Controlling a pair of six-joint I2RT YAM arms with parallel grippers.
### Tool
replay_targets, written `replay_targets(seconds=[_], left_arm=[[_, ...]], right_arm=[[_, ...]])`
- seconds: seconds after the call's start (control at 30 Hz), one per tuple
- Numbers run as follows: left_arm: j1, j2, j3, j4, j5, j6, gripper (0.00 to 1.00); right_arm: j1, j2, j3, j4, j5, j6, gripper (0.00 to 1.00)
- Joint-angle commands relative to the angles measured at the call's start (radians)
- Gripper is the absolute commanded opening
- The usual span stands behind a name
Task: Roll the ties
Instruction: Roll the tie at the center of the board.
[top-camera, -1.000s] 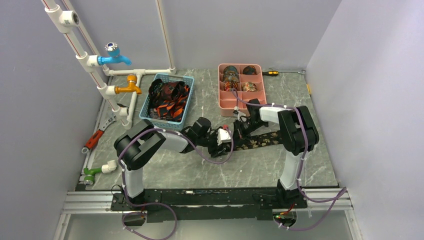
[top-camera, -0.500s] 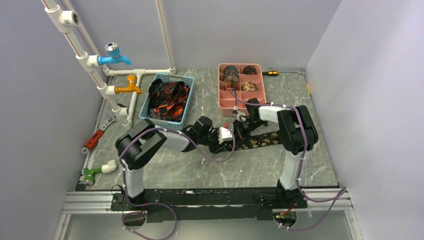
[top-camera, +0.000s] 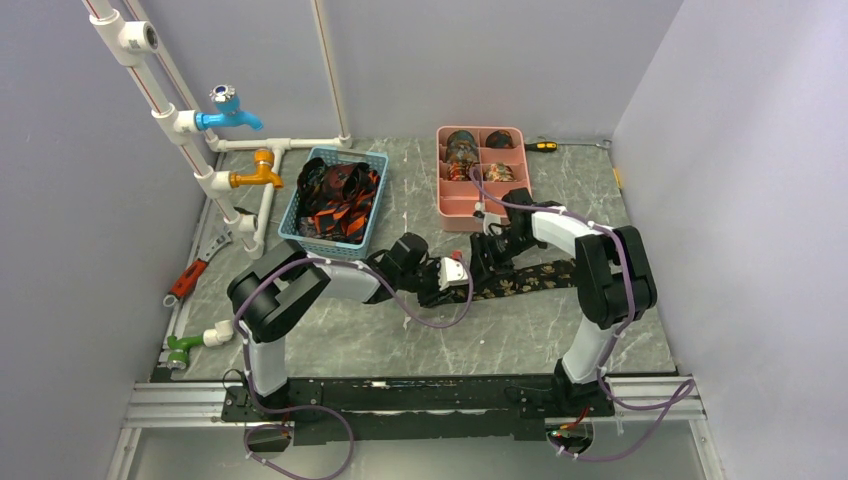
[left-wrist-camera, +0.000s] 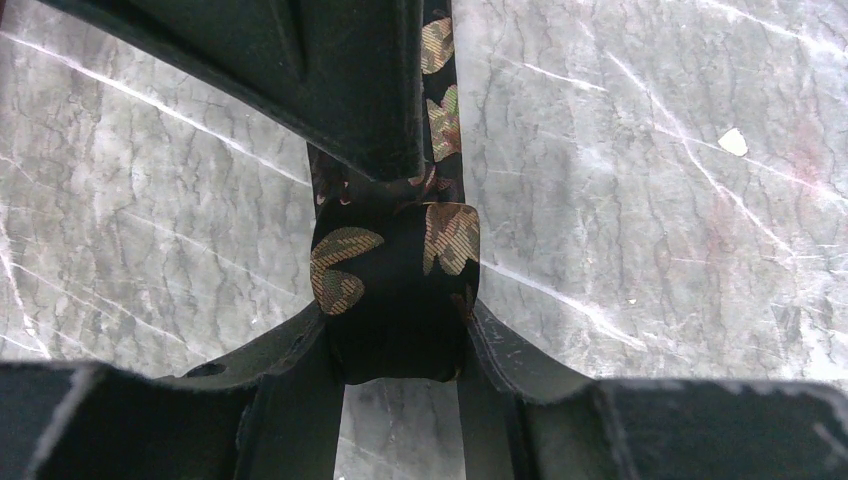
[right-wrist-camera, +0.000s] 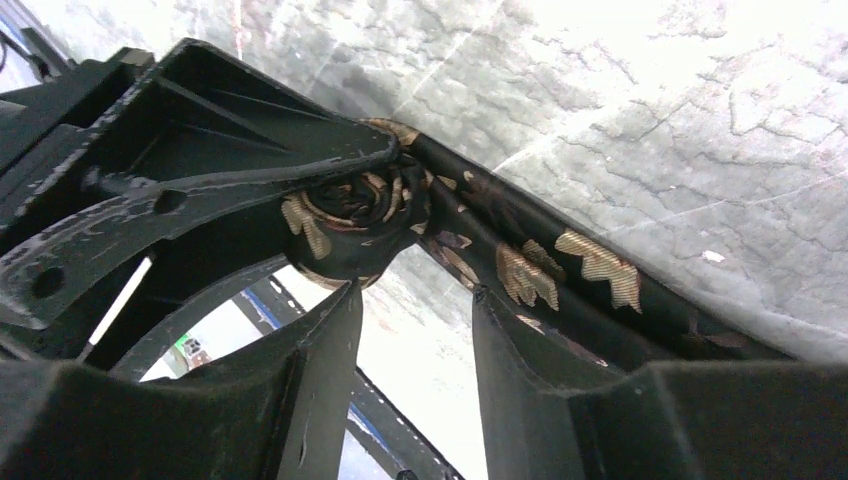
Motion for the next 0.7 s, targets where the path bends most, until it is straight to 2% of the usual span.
replay_targets(seconds=[0.0, 0.27, 0.43, 0.5, 0.57, 0.67], left_arm=[[-0.001, 0.056, -0.017, -0.237, -0.049, 0.042, 0.09], [-0.002, 0.076, 0.003, -0.258, -0.052, 0.049, 0.09], [-0.001, 0.075, 0.003, -0.258, -0.042, 0.042, 0.11], [0.0, 0.075, 0.006, -0.259, -0.039, 0.037, 0.13], [0.001, 0.068, 0.004, -0.25, -0.034, 0.033, 0.21], [0.009, 0.042, -0.017, -0.199, -0.003, 0.024, 0.48]], right_arm=[[-0.002, -0.045, -0.007, 0.014, -0.069, 0.006, 0.48], [0.022, 0.012, -0.01, 0.08, -0.125, 0.064, 0.48], [0.022, 0.097, 0.005, 0.11, -0.082, 0.041, 0.29], [0.022, 0.127, 0.028, 0.101, -0.084, 0.023, 0.16], [0.02, 0.133, 0.031, 0.107, -0.076, 0.019, 0.0], [0.023, 0.135, 0.024, 0.108, -0.025, -0.028, 0.0]])
